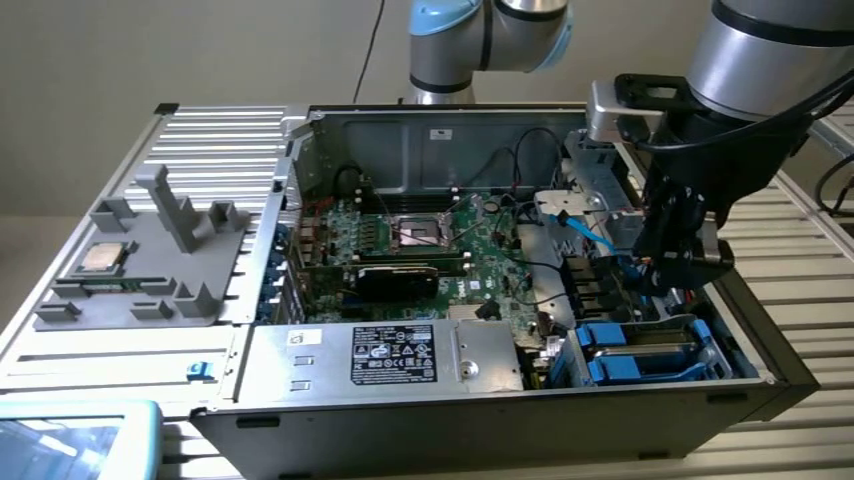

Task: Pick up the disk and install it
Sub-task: 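Insert the first disk wire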

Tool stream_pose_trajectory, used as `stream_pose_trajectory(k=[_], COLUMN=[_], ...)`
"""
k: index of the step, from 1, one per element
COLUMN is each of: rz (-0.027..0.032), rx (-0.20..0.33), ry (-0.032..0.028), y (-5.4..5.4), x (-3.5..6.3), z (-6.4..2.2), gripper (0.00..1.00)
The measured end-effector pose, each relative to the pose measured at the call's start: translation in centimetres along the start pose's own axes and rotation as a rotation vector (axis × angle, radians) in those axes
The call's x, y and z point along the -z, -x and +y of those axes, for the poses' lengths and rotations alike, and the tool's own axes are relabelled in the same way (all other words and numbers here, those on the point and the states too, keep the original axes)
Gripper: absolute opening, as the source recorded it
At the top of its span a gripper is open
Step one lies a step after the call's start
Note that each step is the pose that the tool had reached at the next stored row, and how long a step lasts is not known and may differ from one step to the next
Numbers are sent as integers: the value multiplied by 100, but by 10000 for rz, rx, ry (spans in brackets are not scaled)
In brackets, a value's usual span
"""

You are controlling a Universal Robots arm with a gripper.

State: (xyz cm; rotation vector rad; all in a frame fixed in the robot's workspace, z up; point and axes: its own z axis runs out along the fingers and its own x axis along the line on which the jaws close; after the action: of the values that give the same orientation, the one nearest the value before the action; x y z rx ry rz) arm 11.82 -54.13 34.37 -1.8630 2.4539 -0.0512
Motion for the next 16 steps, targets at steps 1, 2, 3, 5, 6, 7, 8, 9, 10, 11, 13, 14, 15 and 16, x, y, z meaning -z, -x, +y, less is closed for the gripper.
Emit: stream_pose_trajectory(k=[1,2,3,5,6,7,8,9,10,11,13,14,15,16], rz=[0,2,2,3,3,20,84,173,268,358,480,514,539,553], rx=[-18,-25,-28,-33,-34,-33,-29,-23,-16,-8,1,3,3,-1], ry=[0,-1,-1,-1,-3,-11,-32,-57,-85,-113,-156,-173,-188,-198], y=[5,11,17,48,69,79,81,83,83,85,81,78,74,71], x=[-1,0,0,-1,-1,5,12,18,23,28,43,52,60,64], z=[2,3,5,13,19,21,24,28,32,36,56,69,82,93], gripper=[49,43,37,36,36,36,36,36,36,36,36,36,36,36])
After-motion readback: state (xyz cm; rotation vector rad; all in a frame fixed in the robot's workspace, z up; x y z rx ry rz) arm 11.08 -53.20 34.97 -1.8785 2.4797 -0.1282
